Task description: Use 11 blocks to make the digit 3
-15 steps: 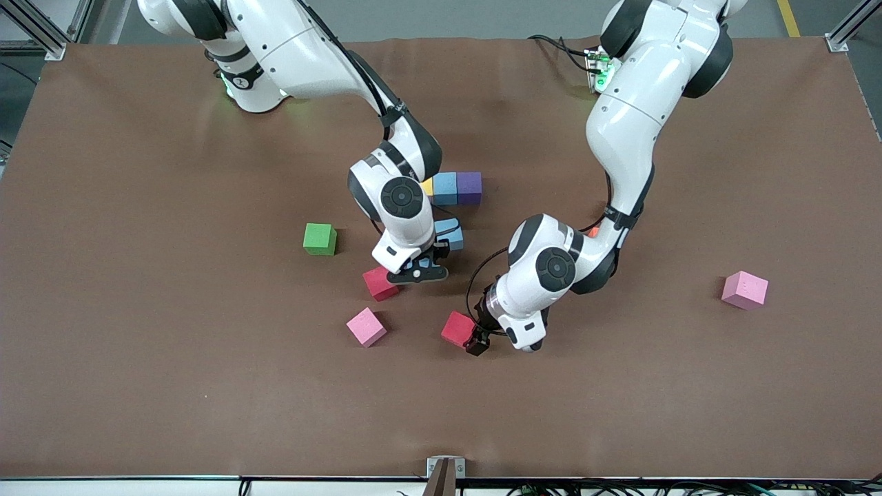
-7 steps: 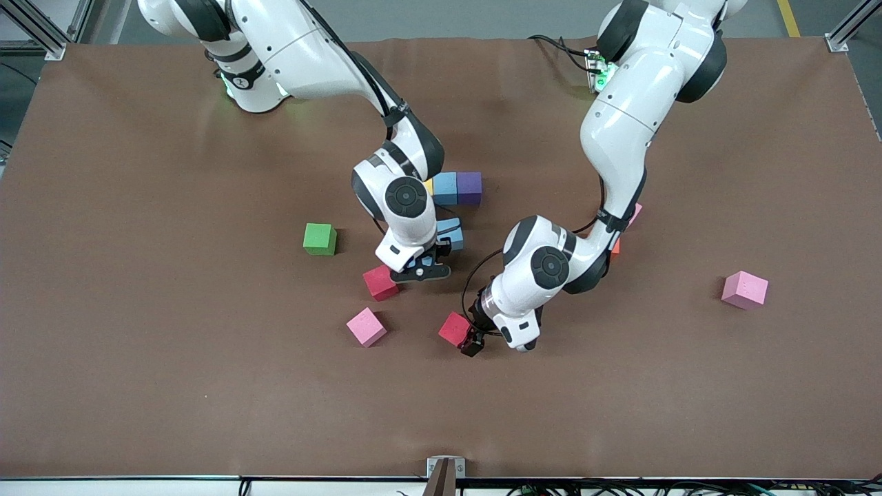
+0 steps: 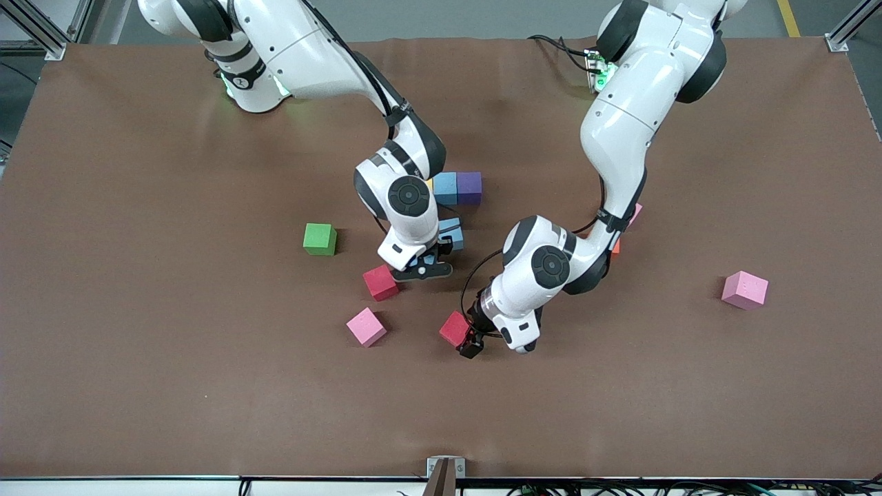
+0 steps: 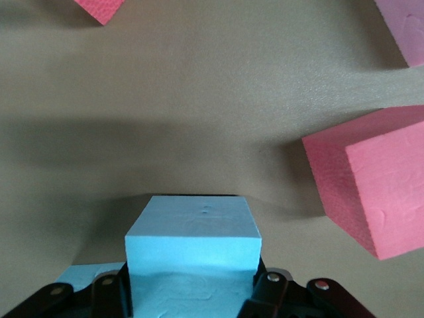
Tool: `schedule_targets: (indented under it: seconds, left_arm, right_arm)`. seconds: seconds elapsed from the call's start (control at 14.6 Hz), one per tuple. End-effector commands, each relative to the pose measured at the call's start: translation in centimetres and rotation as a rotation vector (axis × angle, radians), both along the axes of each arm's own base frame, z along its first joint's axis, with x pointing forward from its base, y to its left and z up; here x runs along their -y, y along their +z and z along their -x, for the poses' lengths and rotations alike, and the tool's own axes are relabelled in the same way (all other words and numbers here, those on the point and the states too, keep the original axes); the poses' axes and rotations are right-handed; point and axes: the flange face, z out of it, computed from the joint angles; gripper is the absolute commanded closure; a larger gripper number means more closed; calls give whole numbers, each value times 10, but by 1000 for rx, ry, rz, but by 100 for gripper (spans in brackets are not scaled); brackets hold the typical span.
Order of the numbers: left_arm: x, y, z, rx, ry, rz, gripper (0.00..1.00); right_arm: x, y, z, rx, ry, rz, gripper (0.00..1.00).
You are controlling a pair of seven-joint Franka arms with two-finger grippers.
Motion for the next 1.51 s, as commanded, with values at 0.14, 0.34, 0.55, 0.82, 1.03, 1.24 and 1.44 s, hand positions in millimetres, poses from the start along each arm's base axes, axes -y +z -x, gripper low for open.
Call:
schedule_targets:
  seconds: [0.14, 0.34, 0.55, 0.82, 1.03, 1.24, 1.44]
  left_arm:
    - [5, 5, -6, 27, -22, 27, 0]
    - [17, -7, -1, 31, -47, 25, 0]
    - [17, -12, 0, 35, -68, 17, 0]
    - [15, -23, 0, 34, -81, 10, 0]
    - [14, -34, 0, 47, -74, 13, 6]
    - [12, -30, -1, 53, -73, 8, 43]
    - [10, 4, -5, 72, -63, 15, 72]
  right_arm:
    - [-1, -2, -1, 8, 28, 7, 0]
    - [-2, 0, -2, 10, 25, 3, 0]
    - [-6, 12, -6, 22, 24, -9, 0]
    - [-5, 33, -16, 19, 10, -23, 0]
    - [11, 54, -29, 13, -25, -37, 0]
    - [50, 86, -52, -25, -105, -46, 0]
    - [92, 113, -71, -46, -163, -26, 0]
